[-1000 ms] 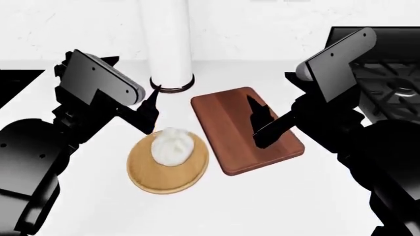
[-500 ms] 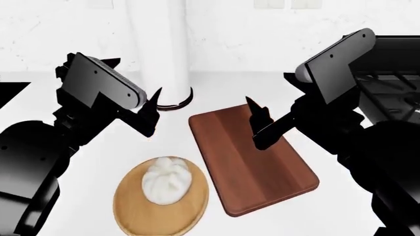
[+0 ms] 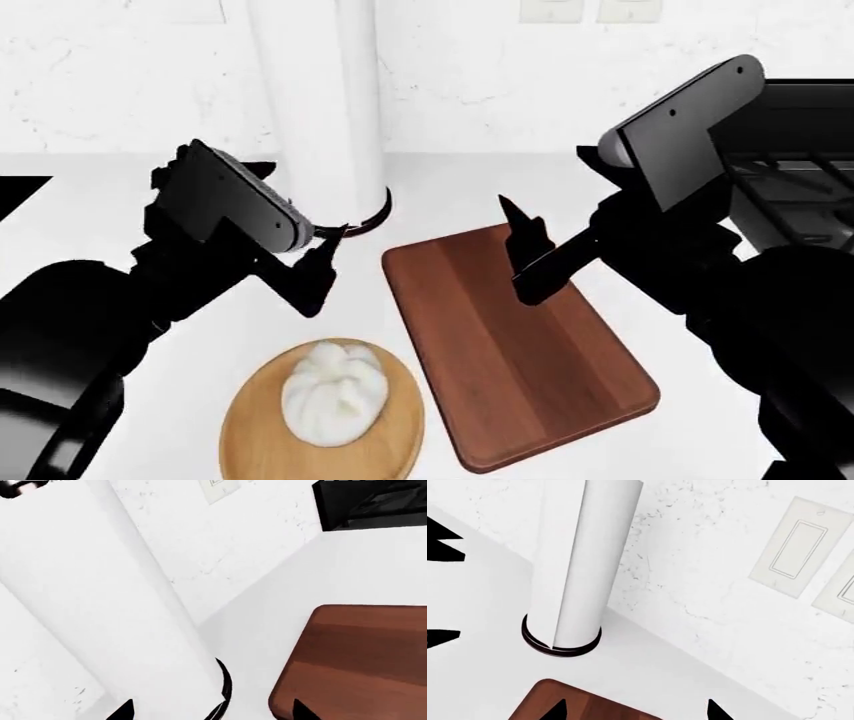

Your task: Pick the dumpling from the plate and place it on the cutting board. Then pick the condiment bottle from the cabinet and place it next to the cutting board.

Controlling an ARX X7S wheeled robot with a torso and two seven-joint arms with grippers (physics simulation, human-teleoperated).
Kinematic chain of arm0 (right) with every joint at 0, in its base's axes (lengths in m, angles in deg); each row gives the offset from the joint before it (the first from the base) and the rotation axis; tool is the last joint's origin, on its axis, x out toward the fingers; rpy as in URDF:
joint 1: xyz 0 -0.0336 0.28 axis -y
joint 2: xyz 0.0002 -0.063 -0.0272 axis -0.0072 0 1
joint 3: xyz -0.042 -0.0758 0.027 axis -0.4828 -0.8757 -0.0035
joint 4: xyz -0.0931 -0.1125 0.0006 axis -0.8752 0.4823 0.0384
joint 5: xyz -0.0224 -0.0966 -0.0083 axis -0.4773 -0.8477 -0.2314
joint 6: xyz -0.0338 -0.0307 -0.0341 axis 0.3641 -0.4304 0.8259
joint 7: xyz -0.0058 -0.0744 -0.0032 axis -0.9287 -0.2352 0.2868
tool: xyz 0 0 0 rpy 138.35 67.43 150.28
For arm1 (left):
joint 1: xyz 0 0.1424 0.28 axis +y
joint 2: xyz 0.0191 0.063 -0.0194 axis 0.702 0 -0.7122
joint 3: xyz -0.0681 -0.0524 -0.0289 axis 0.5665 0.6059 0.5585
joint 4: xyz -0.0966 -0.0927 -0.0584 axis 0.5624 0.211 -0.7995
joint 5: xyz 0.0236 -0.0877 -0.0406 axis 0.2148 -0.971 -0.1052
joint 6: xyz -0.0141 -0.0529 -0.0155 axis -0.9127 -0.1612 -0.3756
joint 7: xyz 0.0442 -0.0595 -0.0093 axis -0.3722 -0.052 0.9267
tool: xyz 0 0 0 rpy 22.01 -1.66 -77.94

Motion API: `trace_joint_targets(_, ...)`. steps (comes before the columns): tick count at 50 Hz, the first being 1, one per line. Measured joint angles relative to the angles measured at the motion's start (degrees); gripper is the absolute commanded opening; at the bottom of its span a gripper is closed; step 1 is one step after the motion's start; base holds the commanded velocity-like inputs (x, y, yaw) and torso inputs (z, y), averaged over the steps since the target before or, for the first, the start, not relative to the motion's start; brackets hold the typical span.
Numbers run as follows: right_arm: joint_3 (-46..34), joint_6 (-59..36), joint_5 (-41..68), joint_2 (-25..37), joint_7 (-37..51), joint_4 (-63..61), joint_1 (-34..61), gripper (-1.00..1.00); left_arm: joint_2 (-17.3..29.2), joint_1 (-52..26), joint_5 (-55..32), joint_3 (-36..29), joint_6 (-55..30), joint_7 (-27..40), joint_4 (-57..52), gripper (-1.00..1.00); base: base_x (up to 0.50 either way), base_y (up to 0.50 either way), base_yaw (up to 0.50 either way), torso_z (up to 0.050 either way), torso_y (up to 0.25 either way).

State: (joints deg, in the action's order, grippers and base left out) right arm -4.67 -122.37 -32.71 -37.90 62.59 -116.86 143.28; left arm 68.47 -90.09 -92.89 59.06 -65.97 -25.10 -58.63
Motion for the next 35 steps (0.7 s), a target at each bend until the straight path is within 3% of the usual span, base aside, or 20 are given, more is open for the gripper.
trace_joint_targets(18, 0.62, -0.24, 1.82, 0.26, 1.33, -0.13, 0.01, 1.0, 5.8, 5.08, -7.56, -1.61, 0.62, -11.34, -1.91, 1.0, 0.0, 0.0, 0.0, 0.0, 0.0)
trace_joint_targets(35, 0.62, 0.74, 3.02, 0.84, 2.32, 0.4, -0.55, 1.0, 9.22, 7.01, -9.73, -2.14, 2.07, -15.94, -3.19, 1.0, 0.0, 0.0, 0.0, 0.0, 0.0)
